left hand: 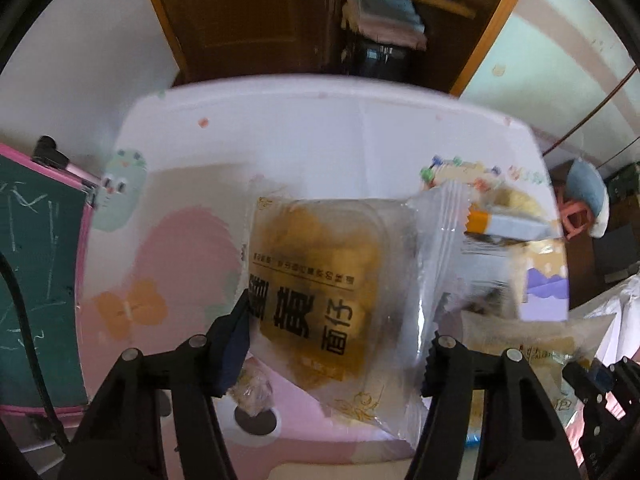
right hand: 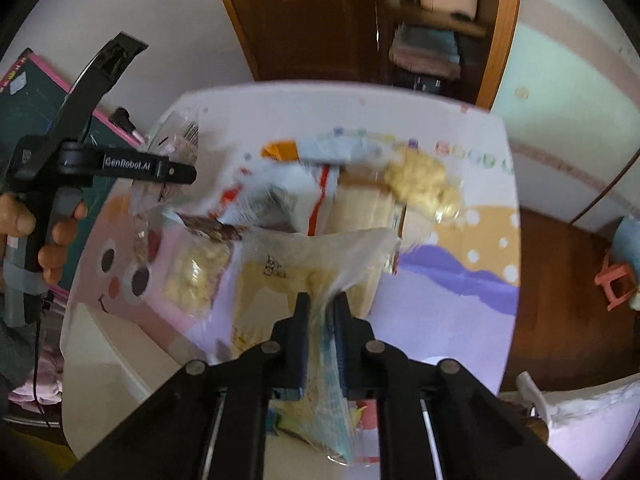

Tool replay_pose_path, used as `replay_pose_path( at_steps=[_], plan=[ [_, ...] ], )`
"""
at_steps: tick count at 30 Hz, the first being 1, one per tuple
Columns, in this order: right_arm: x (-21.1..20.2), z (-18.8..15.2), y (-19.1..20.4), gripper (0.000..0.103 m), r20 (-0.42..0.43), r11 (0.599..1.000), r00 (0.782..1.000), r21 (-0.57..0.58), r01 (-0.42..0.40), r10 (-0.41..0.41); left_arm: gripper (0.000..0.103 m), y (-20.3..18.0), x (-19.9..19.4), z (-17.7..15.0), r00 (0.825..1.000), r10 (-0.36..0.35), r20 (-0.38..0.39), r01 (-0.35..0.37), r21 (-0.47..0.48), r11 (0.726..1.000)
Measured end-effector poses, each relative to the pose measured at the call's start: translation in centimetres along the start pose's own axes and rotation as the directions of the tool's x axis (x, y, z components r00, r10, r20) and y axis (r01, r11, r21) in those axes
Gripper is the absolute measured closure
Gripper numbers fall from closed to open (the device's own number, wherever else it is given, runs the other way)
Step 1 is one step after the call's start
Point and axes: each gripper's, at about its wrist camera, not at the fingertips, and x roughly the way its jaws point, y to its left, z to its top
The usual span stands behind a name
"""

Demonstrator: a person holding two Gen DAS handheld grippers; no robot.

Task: Organize snacks
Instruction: 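Carry both bread bags over the white tray and release them inside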

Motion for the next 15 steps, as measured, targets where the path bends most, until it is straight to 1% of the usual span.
replay_pose_path(
  at_steps=[4,8,12,15],
  plan=[
    [-4.0,0.2,0.5,0.093,0.077,1.0,0.997,-0.005,0.023,-0.023,0.041,0.7,-5.3,-1.0,0.996,-0.035,0.077,0.034,0.008,0.999],
    [-7.7,0.3,1.6,0.094,0.144,1.0,0.989,-0.004,0.024,-0.023,0.041,1.4,-11.1,-3.4,0.987,-0.05,0.15,0.045,0.039,0.998],
    [-11.9,-0.4,3.3,0.094,0.21,0.999,0.977,-0.021,0.033,-0.028,0.041,1.4,-16.6,-6.7,0.974,-0.088,0.211,0.072,0.082,0.994],
    [-14.9,-1.4,4.3,0.094,0.254,0.999,0.967,-0.031,0.025,-0.016,0.04,1.5,-19.7,-9.6,0.965,-0.115,0.238,0.088,0.118,0.989]
  ],
)
